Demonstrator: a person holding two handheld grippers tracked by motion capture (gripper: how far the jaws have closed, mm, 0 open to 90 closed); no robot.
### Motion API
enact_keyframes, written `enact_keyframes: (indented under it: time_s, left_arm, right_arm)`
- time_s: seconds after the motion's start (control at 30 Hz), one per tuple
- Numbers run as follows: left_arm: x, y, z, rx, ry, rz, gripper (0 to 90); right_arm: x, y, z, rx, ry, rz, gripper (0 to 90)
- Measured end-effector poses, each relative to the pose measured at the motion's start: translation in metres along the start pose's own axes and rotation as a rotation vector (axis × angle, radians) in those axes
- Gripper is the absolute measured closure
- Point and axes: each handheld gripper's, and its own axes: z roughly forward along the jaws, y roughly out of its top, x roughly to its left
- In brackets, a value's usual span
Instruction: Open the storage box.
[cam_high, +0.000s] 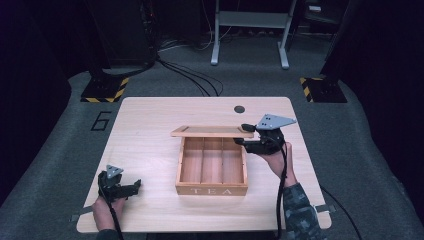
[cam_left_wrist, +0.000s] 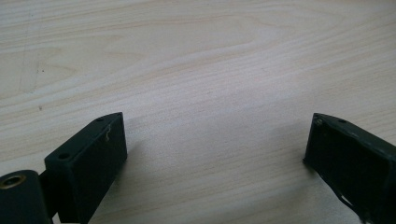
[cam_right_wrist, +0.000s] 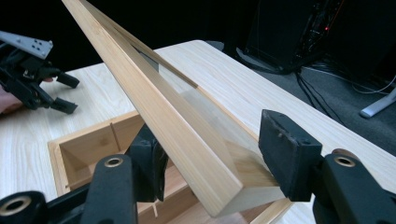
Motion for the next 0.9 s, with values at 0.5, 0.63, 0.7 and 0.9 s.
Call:
enact_keyframes:
  time_s: [0.5, 0.63, 0.7, 0.9]
  left_arm:
    - [0.000, 0.000, 0.000, 0.002, -0.001, 0.003, 5.3]
    - [0.000, 0.000, 0.000, 0.001, -0.001, 0.004, 5.3]
    - [0.000, 0.000, 0.000, 0.001, -0.001, 0.004, 5.3]
    - [0.000, 0.000, 0.000, 0.001, -0.001, 0.004, 5.4]
  right_arm:
    - [-0.031, 0.025, 0.008, 0.018, 0.069, 0.083, 45.2]
    - [-0.038, 0.031, 0.011, 0.026, 0.073, 0.095, 46.6]
    - [-0.041, 0.034, 0.012, 0.030, 0.075, 0.102, 46.6]
    - [-0.048, 0.040, 0.014, 0.036, 0.083, 0.130, 46.7]
